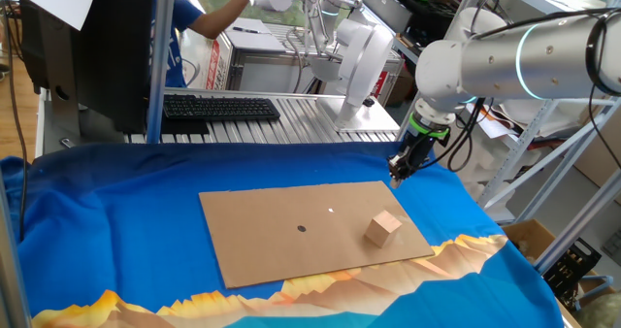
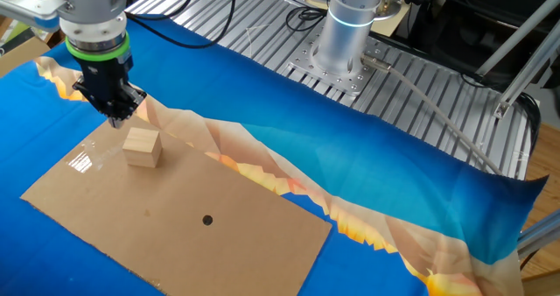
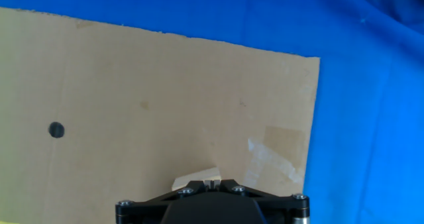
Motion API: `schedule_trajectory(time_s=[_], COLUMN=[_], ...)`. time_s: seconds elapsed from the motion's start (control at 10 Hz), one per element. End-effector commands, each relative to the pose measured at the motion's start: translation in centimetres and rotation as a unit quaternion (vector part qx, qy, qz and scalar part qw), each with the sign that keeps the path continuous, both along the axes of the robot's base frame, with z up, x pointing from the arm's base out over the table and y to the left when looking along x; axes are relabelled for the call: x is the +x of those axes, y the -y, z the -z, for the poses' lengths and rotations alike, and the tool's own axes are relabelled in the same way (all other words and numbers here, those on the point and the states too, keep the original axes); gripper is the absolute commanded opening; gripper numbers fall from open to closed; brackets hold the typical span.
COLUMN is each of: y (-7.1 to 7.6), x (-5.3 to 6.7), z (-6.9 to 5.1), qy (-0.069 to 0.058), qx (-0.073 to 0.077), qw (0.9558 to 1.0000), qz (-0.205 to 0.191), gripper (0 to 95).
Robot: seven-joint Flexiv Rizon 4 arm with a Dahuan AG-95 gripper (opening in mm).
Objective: Hold a small block with the gripper and sweep it from left to right on the table
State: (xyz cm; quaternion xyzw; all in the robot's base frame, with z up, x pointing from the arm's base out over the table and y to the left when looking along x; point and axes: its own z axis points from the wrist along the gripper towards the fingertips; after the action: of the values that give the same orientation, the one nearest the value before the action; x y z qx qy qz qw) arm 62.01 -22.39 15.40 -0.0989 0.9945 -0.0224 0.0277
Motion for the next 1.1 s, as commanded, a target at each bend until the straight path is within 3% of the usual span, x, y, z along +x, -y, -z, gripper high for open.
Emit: schedule_trajectory(time_s=[0.1,0.5,0.7,0.9,1.1], y=[0.0,0.0,-0.3,-1.0,-2.1], x=[0.0,0.0,0.1,0.6,0.9], z=[0.0,0.0,0.1,0.6,1.4], qy=[0.003,0.002,0.004,0.003,0.007], qx=[0.0,0.003,0.014,0.02,0.017], qw=[1.0,0.9998,0.9996,0.9995,0.9996], qz=[-0.008,-0.018,-0.023,-0.023,-0.023], gripper=[0.0,0.0,0.0,0.0,0.0])
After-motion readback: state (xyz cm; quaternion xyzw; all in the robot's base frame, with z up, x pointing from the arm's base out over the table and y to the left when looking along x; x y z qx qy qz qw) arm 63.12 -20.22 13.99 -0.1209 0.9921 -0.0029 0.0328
